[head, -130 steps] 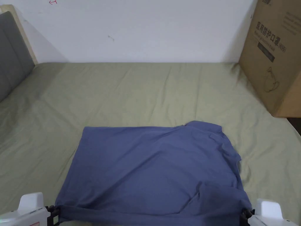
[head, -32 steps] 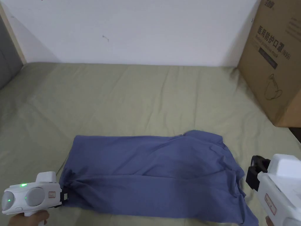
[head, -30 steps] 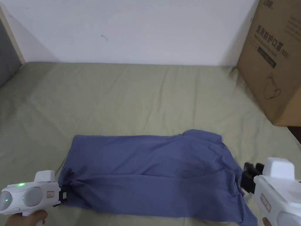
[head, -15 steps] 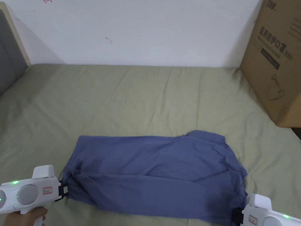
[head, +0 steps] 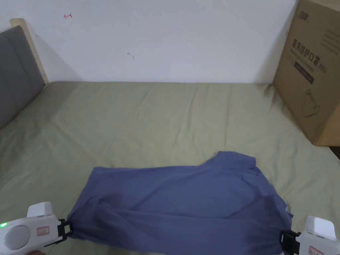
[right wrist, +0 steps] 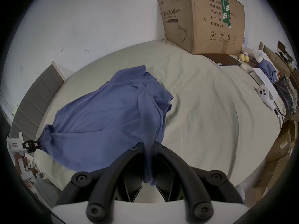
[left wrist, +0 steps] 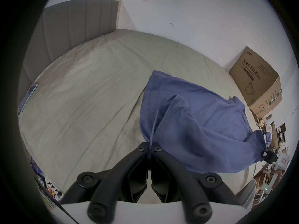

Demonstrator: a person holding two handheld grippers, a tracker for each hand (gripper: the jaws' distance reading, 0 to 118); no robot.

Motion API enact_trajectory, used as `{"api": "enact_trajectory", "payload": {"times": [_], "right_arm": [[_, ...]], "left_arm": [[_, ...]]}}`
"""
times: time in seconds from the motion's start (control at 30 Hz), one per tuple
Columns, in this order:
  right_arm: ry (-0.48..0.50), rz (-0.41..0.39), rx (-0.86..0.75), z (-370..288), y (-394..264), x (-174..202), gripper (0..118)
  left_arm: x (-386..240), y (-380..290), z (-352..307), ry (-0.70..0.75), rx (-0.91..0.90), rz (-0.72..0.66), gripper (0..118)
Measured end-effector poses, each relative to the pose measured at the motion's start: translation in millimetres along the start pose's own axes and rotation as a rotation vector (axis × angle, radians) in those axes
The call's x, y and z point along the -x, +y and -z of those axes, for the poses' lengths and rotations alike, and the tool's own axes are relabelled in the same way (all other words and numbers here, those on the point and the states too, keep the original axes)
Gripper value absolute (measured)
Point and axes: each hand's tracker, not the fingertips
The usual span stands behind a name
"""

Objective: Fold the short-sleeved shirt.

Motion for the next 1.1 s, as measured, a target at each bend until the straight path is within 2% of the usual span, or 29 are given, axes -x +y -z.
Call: {"api": "enact_trajectory", "payload": {"times": [0.1, 0.13, 0.3, 0.37, 0.43, 0.47, 0.53, 0.57, 0.6, 0.63, 0.67, 0.7, 0.8, 0.9, 0.93, 1.03, 1.07, 1.1], "right_arm": [[0.02, 0.027, 0.038, -4.7, -18.6, -10.2, 9], [-0.102, -0.079, -0.035, -2.0, -24.0, -16.7, 9], [-0.15, -0.083, 0.051, 26.0, -49.2, -23.4, 9], [-0.192, -0.115, 0.105, 42.7, -55.9, -24.8, 9], [-0.176, -0.088, 0.106, 41.9, -62.8, -11.4, 11], [-0.19, -0.091, 0.095, 37.2, -61.3, -6.8, 16], [-0.208, -0.096, 0.083, 31.5, -55.0, -3.1, 19], [-0.217, -0.099, 0.077, 30.9, -49.1, -5.9, 27], [-0.233, -0.132, 0.071, 24.7, -44.2, -3.2, 50], [-0.154, -0.17, 0.004, 14.3, -36.2, 3.6, 69], [-0.12, -0.188, -0.056, 5.0, -27.4, 7.8, 83], [-0.103, -0.194, -0.106, -2.5, -19.0, 10.5, 89], [-0.096, -0.215, -0.276, -39.2, 14.2, 29.7, 89], [-0.044, -0.256, -0.472, -84.7, 34.3, 65.3, 89], [-0.002, -0.216, -0.485, -96.6, 39.6, 76.2, 89], [0.005, -0.258, -0.616, -119.7, 50.9, 99.3, 89], [0.001, -0.325, -0.692, -125.2, 52.4, 107.3, 89], [-0.006, -0.338, -0.722, -128.7, 53.4, 113.2, 89]], "left_arm": [[8.8, -28.7, -13.7, 0.012, 0.032, -0.002, 0], [12.8, -36.9, -14.1, 0.02, 0.045, -0.004, 0], [27.4, -54.0, 8.9, 0.045, 0.086, -0.032, 0], [22.4, -57.0, 16.8, 0.078, 0.12, -0.009, 0], [15.6, -58.0, 19.6, 0.107, 0.121, 0.024, 3], [7.8, -59.3, 15.5, 0.124, 0.12, 0.037, 13], [-4.9, -59.0, 6.6, 0.137, 0.124, 0.041, 17], [-9.0, -56.2, 3.1, 0.149, 0.138, 0.039, 26], [-13.1, -53.3, -2.0, 0.151, 0.141, 0.029, 53], [-5.5, -48.9, 5.4, 0.137, 0.122, 0.023, 74], [-12.4, -43.7, -4.6, 0.093, 0.062, 0.023, 90], [-19.4, -39.1, -16.2, 0.062, 0.001, 0.019, 100], [-54.0, -15.9, -62.4, -0.031, -0.174, 0.04, 101], [-88.7, 1.1, -101.0, -0.07, -0.355, 0.09, 101], [-100.2, 5.4, -113.0, -0.063, -0.427, 0.121, 101], [-127.3, 13.3, -130.2, -0.016, -0.587, 0.217, 100], [-135.3, 13.4, -134.0, 0.004, -0.629, 0.25, 100], [-141.8, 13.0, -136.8, 0.017, -0.663, 0.276, 98]]}}
